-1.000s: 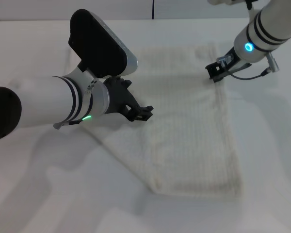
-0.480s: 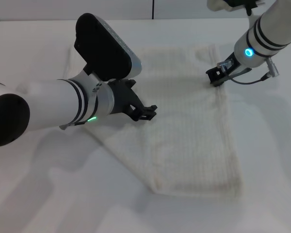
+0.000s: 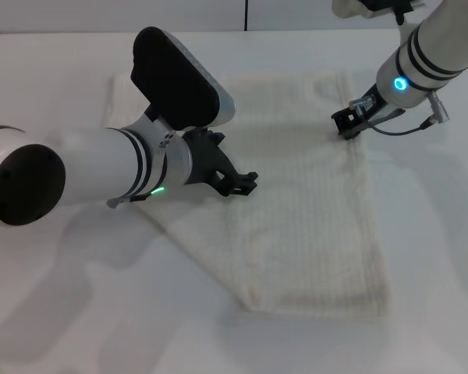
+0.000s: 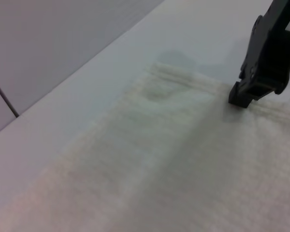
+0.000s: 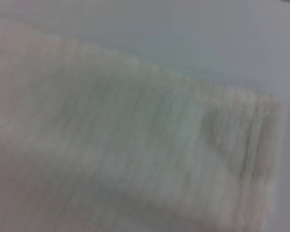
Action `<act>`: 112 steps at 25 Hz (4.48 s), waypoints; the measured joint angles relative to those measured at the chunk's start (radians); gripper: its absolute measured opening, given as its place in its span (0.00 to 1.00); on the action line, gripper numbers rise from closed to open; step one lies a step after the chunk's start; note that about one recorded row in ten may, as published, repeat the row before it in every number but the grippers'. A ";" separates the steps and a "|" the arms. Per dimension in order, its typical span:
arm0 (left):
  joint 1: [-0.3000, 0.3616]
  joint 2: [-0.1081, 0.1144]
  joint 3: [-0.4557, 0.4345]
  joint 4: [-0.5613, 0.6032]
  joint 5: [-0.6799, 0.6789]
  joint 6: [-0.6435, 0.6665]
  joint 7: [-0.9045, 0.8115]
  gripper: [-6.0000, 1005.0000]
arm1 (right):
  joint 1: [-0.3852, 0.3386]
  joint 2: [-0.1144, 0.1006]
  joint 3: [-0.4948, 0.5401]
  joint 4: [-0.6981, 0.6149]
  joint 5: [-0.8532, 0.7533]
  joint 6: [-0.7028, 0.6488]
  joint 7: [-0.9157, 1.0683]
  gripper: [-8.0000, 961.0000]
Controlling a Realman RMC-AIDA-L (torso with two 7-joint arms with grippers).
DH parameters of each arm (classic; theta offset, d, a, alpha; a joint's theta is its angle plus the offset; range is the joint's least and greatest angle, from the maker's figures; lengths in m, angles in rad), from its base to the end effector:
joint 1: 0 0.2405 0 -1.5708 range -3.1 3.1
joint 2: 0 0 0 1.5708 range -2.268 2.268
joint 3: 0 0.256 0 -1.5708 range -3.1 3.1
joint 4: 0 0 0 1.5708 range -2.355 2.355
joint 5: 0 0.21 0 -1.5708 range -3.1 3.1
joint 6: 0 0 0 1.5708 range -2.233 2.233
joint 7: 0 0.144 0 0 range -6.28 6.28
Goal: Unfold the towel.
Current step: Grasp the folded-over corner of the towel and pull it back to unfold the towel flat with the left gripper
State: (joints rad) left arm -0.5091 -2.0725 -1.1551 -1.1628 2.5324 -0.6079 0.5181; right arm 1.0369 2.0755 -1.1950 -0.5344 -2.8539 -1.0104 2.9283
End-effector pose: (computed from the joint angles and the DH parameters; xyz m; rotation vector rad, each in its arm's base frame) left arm -0.1653 0.3581 -0.1100 -2.5161 -0.3998 0.1137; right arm 0.1994 0.4450 -0.0450 -2.1197 1.2754 -0.4310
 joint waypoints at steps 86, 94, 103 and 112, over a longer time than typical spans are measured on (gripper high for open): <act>0.074 0.014 -0.118 -0.486 0.361 -0.886 -0.548 0.07 | -0.023 -0.002 -0.010 -0.011 0.005 -0.004 -0.024 0.03; 0.085 0.014 -0.113 -0.485 0.361 -0.936 -0.548 0.07 | -0.023 -0.002 -0.011 -0.013 0.005 -0.010 -0.024 0.03; 0.084 0.015 -0.081 -0.501 0.361 -0.968 -0.555 0.27 | -0.023 -0.002 -0.011 -0.018 0.005 -0.013 -0.025 0.03; 0.056 0.025 -0.113 -0.509 0.362 -0.880 -0.533 0.47 | -0.023 0.000 -0.011 -0.019 0.005 -0.013 -0.025 0.03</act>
State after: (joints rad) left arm -0.4535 -2.0478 -1.2679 -1.6721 2.8947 -1.4875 -0.0152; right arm 1.0139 2.0751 -1.2057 -0.5533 -2.8489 -1.0233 2.9037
